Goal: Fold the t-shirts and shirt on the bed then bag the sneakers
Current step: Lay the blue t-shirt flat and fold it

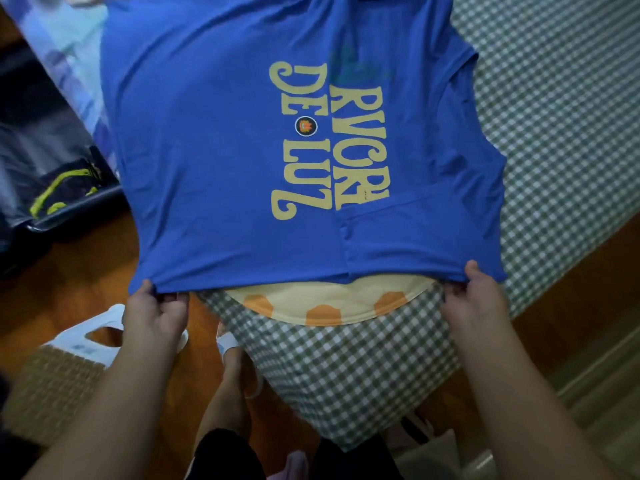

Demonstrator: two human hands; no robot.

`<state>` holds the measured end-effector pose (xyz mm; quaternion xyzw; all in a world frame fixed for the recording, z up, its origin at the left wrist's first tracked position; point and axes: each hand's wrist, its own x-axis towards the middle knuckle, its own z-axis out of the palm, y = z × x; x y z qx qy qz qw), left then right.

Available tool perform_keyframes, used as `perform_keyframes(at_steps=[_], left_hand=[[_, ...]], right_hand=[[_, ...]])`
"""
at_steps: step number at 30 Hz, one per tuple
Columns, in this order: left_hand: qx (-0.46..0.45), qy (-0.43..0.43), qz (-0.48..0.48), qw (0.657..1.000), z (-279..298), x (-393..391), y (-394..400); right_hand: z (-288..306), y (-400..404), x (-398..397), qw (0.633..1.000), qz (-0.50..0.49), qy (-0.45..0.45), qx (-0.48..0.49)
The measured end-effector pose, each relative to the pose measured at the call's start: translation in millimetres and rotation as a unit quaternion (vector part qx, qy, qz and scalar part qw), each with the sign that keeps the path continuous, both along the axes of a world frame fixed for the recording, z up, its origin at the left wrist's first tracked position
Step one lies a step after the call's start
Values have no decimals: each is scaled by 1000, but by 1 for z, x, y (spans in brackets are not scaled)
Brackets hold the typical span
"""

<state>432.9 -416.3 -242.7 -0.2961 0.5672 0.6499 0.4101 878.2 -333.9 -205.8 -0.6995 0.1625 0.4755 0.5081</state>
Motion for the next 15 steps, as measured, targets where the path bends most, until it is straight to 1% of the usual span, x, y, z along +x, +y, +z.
perform_keyframes(at_steps=[4, 6, 7, 9, 11, 13, 15], left_hand=[[-31, 4, 1, 999, 17, 7, -31], [-80, 15, -38, 996, 23, 13, -51], [-116, 35, -58, 991, 29, 19, -58], [-177, 110, -82, 975, 39, 33, -72], [-172, 167, -124, 963, 47, 41, -88], [-160, 175, -179, 955, 55, 44, -103], [-190, 175, -214, 942, 65, 45, -114]], right_hand=[[17, -21, 6, 999, -27, -11, 23], [25, -33, 11, 999, -41, -28, 4], [30, -39, 13, 998, -43, -36, -16], [36, -51, 16, 998, -31, -51, -33], [40, -61, 21, 996, -16, -72, -56], [48, -71, 27, 993, 2, -90, -73], [61, -79, 31, 993, 10, -90, -78]])
